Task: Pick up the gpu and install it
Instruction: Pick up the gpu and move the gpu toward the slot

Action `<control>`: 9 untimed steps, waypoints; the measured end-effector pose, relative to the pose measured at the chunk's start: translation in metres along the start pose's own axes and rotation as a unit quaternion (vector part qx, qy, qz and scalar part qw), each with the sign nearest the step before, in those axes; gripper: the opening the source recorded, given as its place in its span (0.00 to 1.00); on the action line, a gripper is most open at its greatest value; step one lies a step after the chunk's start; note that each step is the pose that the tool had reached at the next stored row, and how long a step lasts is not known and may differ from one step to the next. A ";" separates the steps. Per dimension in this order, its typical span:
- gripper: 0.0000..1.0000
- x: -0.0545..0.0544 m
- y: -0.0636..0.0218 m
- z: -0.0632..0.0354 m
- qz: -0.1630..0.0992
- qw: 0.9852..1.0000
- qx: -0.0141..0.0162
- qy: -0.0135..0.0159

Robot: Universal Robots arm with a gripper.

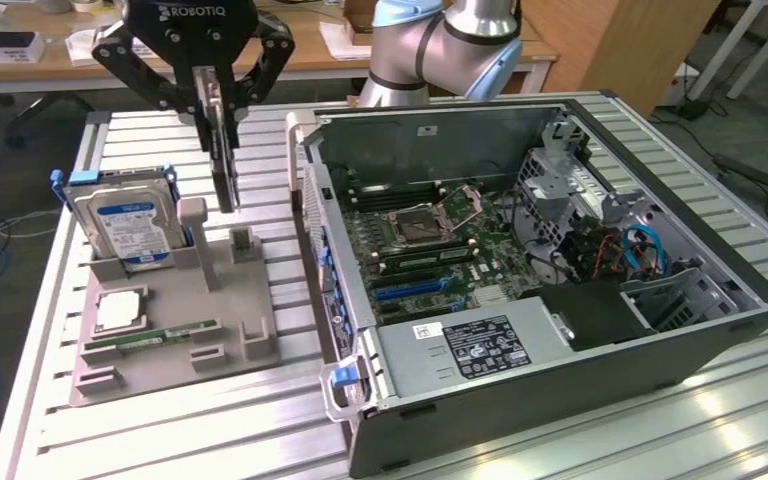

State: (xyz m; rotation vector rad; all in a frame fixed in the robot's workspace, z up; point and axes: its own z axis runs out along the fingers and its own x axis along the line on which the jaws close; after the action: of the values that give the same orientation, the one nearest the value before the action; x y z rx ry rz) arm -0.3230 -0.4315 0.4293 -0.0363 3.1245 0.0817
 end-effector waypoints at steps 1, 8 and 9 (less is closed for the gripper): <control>0.26 0.000 0.0000 -0.0013 0.000 1.000 0.000 0.000; 0.26 -0.002 0.0000 -0.0014 0.000 1.000 0.000 0.000; 0.26 -0.002 0.0000 -0.0014 0.000 1.000 0.000 0.000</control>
State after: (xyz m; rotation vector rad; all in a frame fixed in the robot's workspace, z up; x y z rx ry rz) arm -0.3205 -0.4315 0.4308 -0.0364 3.1246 0.0817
